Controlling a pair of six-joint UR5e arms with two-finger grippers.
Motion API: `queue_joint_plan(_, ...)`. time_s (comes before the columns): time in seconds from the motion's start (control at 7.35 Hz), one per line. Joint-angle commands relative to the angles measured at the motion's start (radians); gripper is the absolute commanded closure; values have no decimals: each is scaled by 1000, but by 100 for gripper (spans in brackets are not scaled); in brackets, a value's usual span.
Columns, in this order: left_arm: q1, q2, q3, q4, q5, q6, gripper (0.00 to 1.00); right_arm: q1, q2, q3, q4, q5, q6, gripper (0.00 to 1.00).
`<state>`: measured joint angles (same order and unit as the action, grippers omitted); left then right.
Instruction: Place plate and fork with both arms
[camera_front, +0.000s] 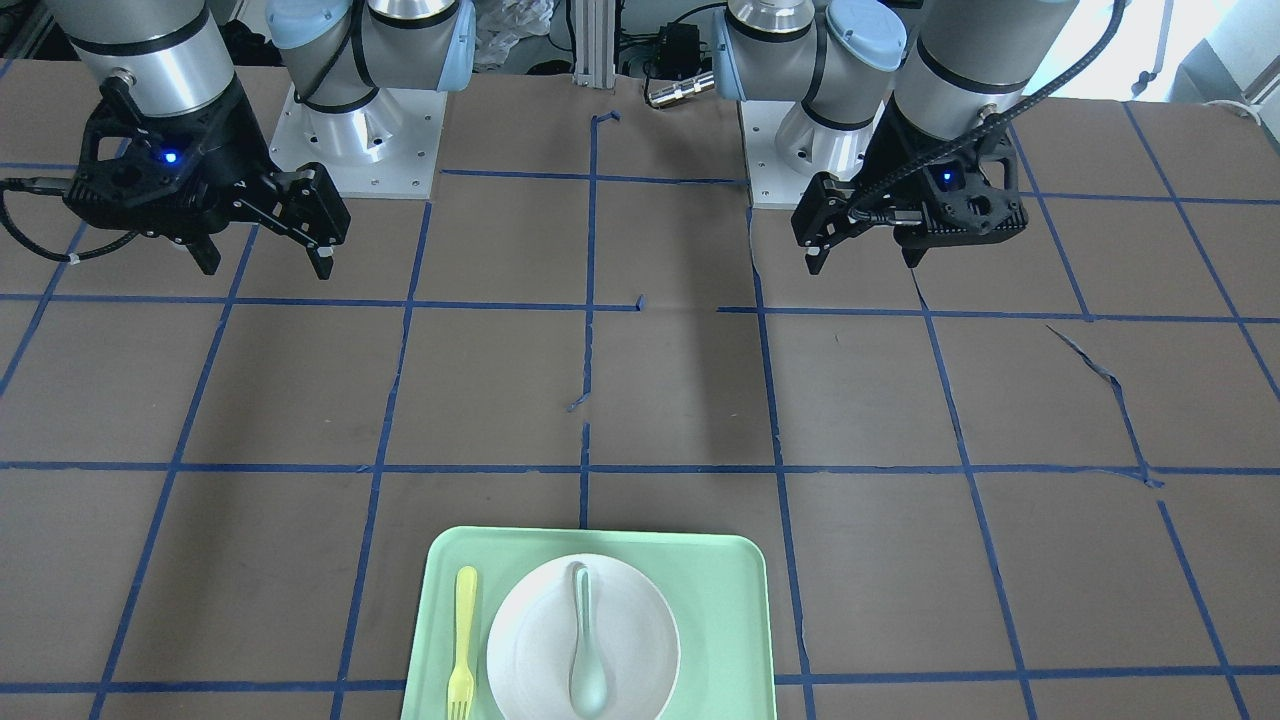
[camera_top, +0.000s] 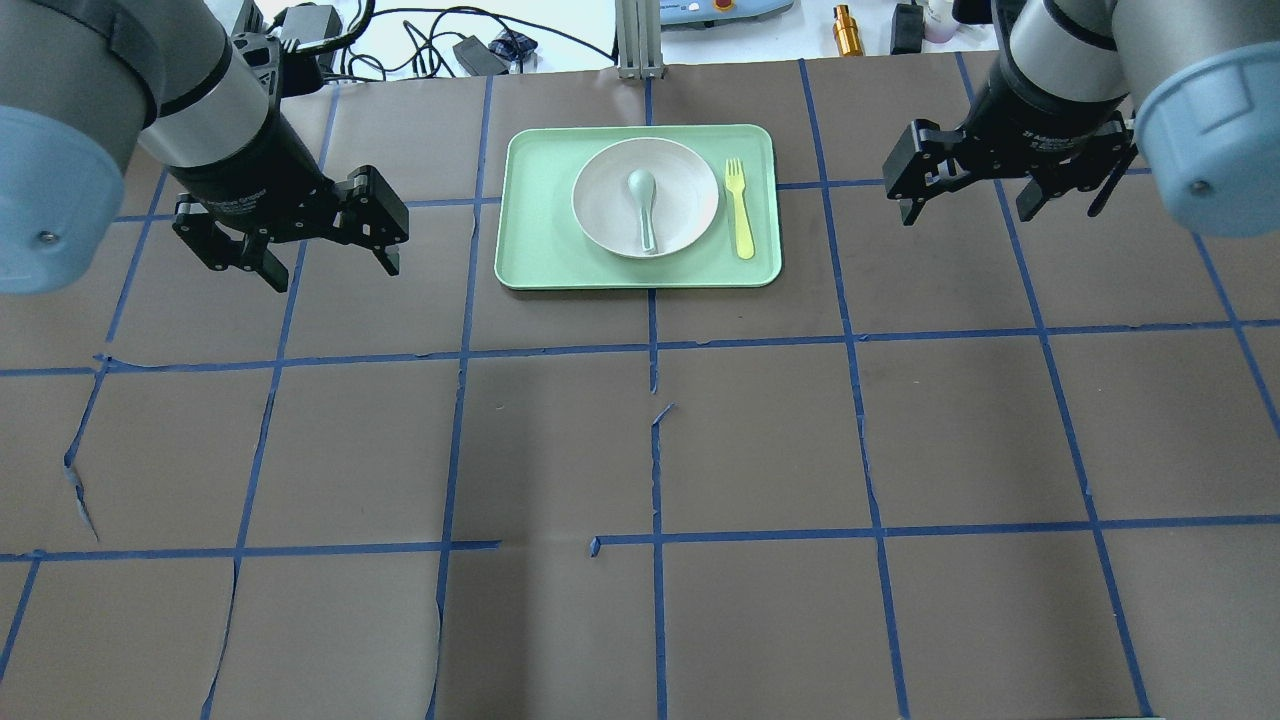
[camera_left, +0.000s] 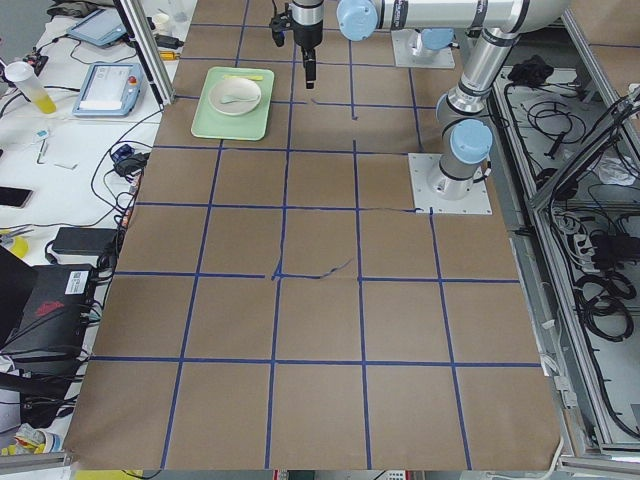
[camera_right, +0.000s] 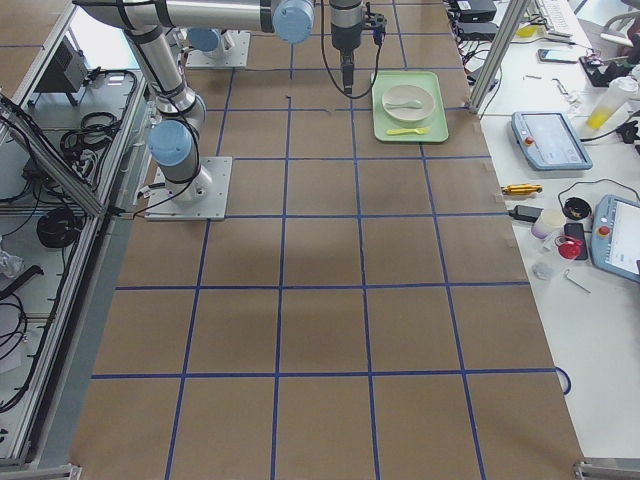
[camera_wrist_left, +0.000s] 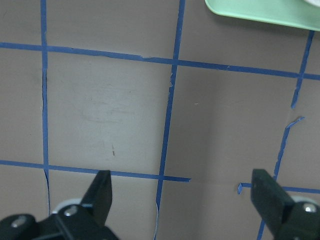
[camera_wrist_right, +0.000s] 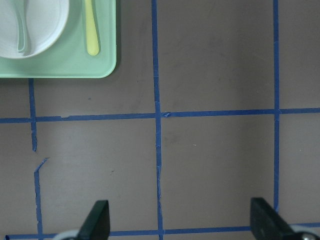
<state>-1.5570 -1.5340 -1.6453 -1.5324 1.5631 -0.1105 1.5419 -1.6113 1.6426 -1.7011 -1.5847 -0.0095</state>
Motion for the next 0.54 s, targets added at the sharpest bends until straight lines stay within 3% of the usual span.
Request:
queue_joint_plan(0.0,0,0,-1,0,0,0,0,1,-1,-3,1,0,0,0)
queue_joint_plan(0.41,0,0,-1,0,0,0,0,1,-7,-3,6,2,5,0)
